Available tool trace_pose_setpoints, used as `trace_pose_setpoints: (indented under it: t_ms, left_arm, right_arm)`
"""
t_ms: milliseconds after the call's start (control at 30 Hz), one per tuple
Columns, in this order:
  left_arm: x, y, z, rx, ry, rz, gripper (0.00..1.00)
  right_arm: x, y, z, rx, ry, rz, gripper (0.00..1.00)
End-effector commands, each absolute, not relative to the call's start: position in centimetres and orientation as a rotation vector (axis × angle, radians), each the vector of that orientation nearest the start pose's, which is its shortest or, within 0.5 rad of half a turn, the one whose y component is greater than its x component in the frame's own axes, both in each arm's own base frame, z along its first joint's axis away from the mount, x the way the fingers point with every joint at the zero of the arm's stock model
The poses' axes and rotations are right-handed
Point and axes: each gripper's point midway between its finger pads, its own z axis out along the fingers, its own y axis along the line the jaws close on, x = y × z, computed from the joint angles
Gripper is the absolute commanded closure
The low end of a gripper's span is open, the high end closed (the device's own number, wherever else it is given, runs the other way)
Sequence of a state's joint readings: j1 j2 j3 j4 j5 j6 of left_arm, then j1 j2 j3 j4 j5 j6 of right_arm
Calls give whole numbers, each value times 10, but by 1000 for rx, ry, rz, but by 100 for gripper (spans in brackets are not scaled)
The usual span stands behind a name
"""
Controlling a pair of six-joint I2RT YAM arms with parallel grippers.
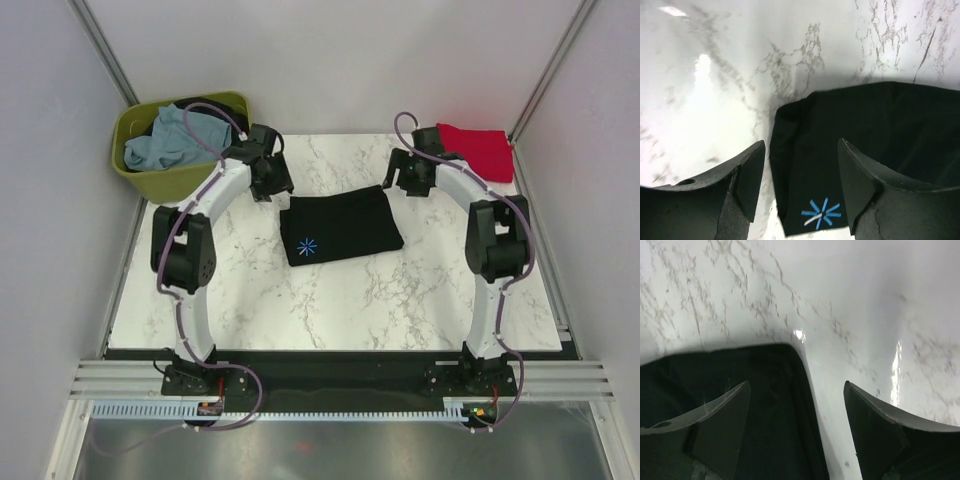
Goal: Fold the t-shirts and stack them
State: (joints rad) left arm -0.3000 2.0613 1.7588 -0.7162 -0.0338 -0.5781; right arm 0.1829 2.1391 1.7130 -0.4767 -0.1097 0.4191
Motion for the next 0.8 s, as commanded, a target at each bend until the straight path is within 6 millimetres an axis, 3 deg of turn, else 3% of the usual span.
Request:
trace_pose_setpoints:
  t_ms: [0,33,67,100,133,167,233,300,333,433,467,533,633,767]
  left_arm:
    - [456,-139,154,-371,2451,-182,34]
    - [458,-142,161,-351,2411,-207,34]
    - [447,-141,156,-320,2417,-208,37]
    - [443,-145,154,-295,2416,-236,39]
    - [441,-151,143,-261,2412,-269,40]
    - [437,-153,137,-237,2419,-293,41]
    - [424,-162,112,-208,2477,-345,38]
    - [419,-174,95,-194,2501,-427,28]
    - [410,-173,78,-198,2534,-437,26]
    - [406,-183,57,-197,2550,-514,23]
    - [405,-186,53,-205,2558,-531,23]
    - [405,-188,43,-211,2577,-548,23]
    - [409,-185,35,-220,2582,-514,24]
    - [418,-178,9,-236,2607,-492,32]
  right_arm:
    - [506,139,115,185,2356,494,17]
    - [500,139,113,188,2363,505,17]
    - [495,143,120,184,2347,534,18]
    - [482,143,106,187,2372,554,18]
    - [477,145,105,186,2362,578,18]
    - [476,151,116,159,2313,629,17]
    - [465,155,103,144,2335,664,16]
    - [460,160,92,109,2361,702,15]
    - [458,161,86,104,2376,710,15]
    - [462,162,67,90,2410,708,14]
    - [464,161,52,101,2438,698,14]
    - [475,164,49,102,2435,729,14]
    - [479,178,26,111,2478,827,15]
    - [471,195,-17,140,2530,940,16]
